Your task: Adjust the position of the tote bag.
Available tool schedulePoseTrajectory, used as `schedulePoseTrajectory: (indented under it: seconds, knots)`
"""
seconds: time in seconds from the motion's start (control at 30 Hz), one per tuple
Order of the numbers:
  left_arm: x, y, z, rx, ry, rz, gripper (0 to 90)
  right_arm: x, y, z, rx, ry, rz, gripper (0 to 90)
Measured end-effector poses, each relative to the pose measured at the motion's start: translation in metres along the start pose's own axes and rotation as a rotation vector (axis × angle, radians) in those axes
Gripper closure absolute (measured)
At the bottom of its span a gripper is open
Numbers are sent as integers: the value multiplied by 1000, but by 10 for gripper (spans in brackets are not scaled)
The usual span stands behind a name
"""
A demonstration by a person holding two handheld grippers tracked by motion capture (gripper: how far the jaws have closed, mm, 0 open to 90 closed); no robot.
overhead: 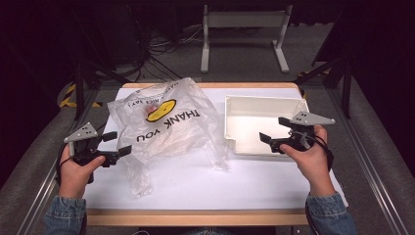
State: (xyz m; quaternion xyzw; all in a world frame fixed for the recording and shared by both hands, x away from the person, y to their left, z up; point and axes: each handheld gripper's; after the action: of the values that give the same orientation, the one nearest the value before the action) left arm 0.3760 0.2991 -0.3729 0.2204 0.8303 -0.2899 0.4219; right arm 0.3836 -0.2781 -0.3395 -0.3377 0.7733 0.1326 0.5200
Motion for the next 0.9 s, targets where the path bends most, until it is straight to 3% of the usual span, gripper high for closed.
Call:
schedulePoseTrajectory:
  seconds: [0.27,0.43,0.63,0.9]
  knots:
    - [0,-1,-1,2,-1,-2,149,-5,7,8,-15,-26,-10,63]
    - [0,-2,-2,-1,2,1,149,-10,16,17,-48,-34,-24,59]
    - [0,-4,-3,7,-4,0,147,-22,38,43,-117,-42,-60,51]
    - [-1,-5,0,15,-2,5,145,-31,60,70,-173,-34,-80,47]
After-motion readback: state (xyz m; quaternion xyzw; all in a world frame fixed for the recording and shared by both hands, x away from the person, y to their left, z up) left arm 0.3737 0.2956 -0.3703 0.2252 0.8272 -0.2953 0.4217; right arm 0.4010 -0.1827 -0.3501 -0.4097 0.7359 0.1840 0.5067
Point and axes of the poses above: each handheld gripper's, and its own axes: z roughly forward along the jaws, x roughly out of its underside, y roughly to its left, and after that the axes turned 10 degrees about -z, right-handed
